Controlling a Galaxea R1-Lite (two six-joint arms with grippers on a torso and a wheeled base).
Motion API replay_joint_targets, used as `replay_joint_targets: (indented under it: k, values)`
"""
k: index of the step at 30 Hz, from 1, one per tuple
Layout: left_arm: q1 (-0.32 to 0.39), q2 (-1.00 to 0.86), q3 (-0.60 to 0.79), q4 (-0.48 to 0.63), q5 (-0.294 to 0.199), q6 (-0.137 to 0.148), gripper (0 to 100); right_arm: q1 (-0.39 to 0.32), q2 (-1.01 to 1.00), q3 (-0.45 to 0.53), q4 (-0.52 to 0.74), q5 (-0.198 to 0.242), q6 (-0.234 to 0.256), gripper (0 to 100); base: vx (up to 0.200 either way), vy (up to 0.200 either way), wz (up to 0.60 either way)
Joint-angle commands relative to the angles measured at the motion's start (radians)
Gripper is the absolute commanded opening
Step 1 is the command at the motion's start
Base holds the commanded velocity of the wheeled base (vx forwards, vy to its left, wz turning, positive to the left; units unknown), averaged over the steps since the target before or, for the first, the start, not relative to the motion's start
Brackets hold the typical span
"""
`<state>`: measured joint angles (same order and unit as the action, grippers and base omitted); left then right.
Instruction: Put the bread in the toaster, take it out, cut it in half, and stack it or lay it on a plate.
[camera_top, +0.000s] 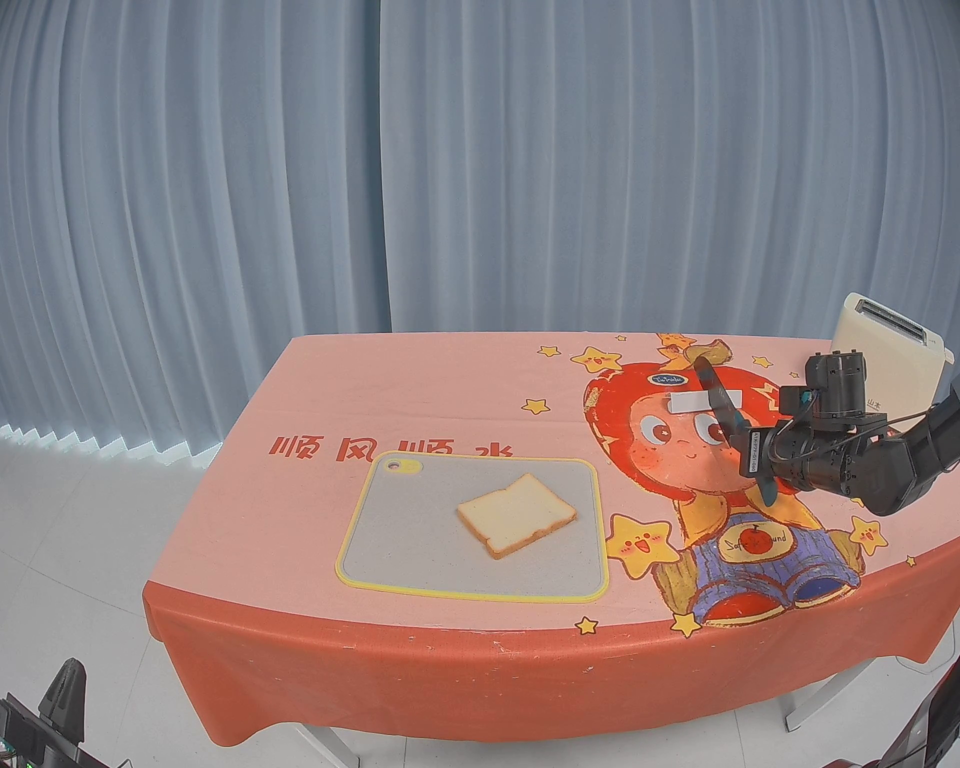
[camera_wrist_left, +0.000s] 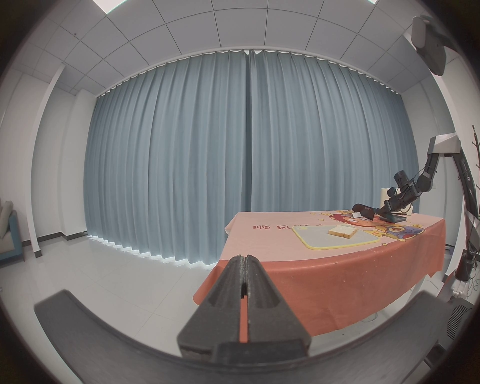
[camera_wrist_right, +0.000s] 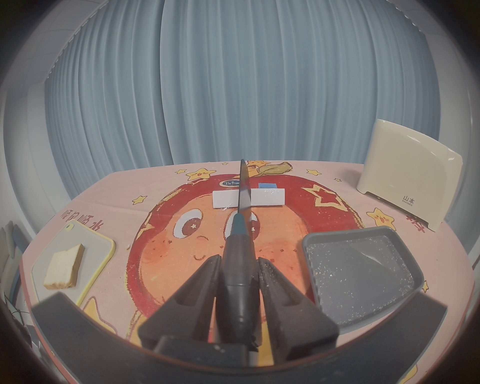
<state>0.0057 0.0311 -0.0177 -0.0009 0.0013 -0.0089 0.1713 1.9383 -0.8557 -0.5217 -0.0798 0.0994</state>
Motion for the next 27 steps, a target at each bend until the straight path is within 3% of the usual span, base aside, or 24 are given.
replay_joint_targets:
  k: [1,27]
  values:
    - [0.0,0.001,0.018,0.001,0.0,0.0,0,0.002,-0.007,-0.002,-0.001,0.0,0.0,0,0.0,0.0,0.0]
    - [0.0,0.001,0.018,0.001,0.0,0.0,0,0.051,-0.182,0.03,0.0,0.002,0.014,0,0.0,0.0,0.0]
